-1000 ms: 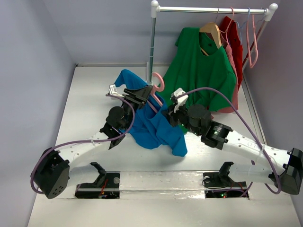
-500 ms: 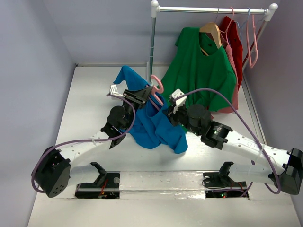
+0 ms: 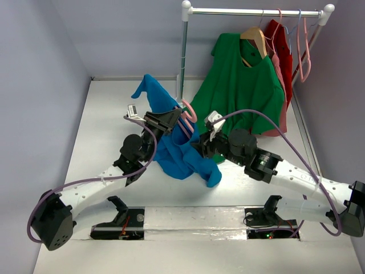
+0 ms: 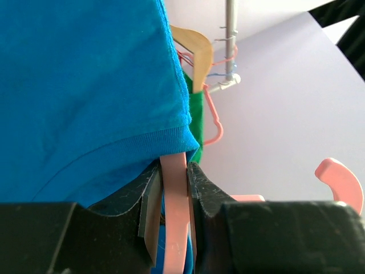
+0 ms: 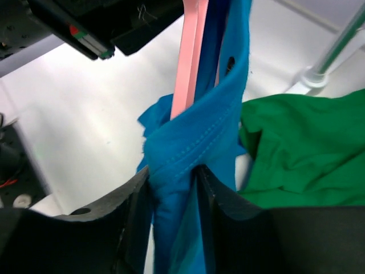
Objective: Place the t-shirt on the hanger
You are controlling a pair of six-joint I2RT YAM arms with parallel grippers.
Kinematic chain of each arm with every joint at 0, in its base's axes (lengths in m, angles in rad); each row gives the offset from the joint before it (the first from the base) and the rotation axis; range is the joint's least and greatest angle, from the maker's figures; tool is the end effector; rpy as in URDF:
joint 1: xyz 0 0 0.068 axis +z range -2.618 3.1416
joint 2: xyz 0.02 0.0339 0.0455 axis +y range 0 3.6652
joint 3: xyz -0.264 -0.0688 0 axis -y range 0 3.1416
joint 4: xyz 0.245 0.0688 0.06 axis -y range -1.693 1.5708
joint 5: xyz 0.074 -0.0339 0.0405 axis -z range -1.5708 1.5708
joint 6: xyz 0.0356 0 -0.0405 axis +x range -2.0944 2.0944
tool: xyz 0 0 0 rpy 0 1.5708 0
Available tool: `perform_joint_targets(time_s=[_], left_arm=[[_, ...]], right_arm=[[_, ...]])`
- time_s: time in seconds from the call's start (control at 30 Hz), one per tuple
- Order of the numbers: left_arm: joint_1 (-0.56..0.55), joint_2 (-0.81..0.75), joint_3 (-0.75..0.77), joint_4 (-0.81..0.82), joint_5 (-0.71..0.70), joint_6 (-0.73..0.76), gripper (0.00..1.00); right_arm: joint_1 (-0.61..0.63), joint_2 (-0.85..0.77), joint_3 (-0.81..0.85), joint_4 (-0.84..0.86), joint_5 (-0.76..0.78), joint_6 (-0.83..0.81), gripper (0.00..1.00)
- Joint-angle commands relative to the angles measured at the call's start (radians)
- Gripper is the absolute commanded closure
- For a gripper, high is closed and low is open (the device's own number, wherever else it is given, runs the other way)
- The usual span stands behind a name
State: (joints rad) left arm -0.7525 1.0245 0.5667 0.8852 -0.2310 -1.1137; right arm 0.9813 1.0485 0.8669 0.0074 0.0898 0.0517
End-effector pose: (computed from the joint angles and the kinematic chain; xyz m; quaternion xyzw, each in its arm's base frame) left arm 0.1720 -0.1499 0.3297 -0.1919 0.5113 -0.6341 0.5474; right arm 0.1405 0.2043 0.3381 -0.3172 0.6969 0.2873 0.5755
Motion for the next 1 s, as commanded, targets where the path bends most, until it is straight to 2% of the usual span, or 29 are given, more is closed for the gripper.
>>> perform_joint_targets(time_s=[0.0, 0.03, 0.4, 0.53, 0.63, 0.7, 0.83, 0.97], left_arm=[[-0.005, -0.05, -0.002, 0.075, 0.028, 0.02, 1.0], [-0.005, -0.056, -0.007, 0.074, 0.032, 0.02, 1.0], [0.013, -0.06, -0.005, 0.046, 0.055, 0.011, 1.0], [0.013, -0.064, -0.011, 0.049, 0.065, 0.006, 1.0], [0.013, -0.07, -0.011, 0.046, 0.067, 0.011, 1.0], [0.022, -0.072, -0.008, 0.037, 0.064, 0.012, 1.0], [0.031, -0.063, 0.013, 0.028, 0.076, 0.02, 1.0], [0.031, -0.046, 0.027, 0.031, 0.088, 0.02, 1.0]], right_arm=[[0.008, -0.025, -0.009, 0.031, -0.071, 0.043, 0.55], [0.008, -0.033, -0.009, 0.032, -0.082, 0.048, 0.5], [-0.068, -0.085, -0.002, 0.032, -0.185, 0.079, 0.3], [-0.148, -0.107, -0.009, 0.04, -0.239, 0.112, 0.28], [-0.191, -0.12, -0.019, 0.054, -0.291, 0.163, 0.35], [-0.191, -0.127, -0.026, 0.055, -0.308, 0.166, 0.35], [-0.191, -0.113, -0.02, -0.004, -0.404, 0.142, 0.25], [-0.191, -0.084, -0.014, -0.063, -0.414, 0.132, 0.19]])
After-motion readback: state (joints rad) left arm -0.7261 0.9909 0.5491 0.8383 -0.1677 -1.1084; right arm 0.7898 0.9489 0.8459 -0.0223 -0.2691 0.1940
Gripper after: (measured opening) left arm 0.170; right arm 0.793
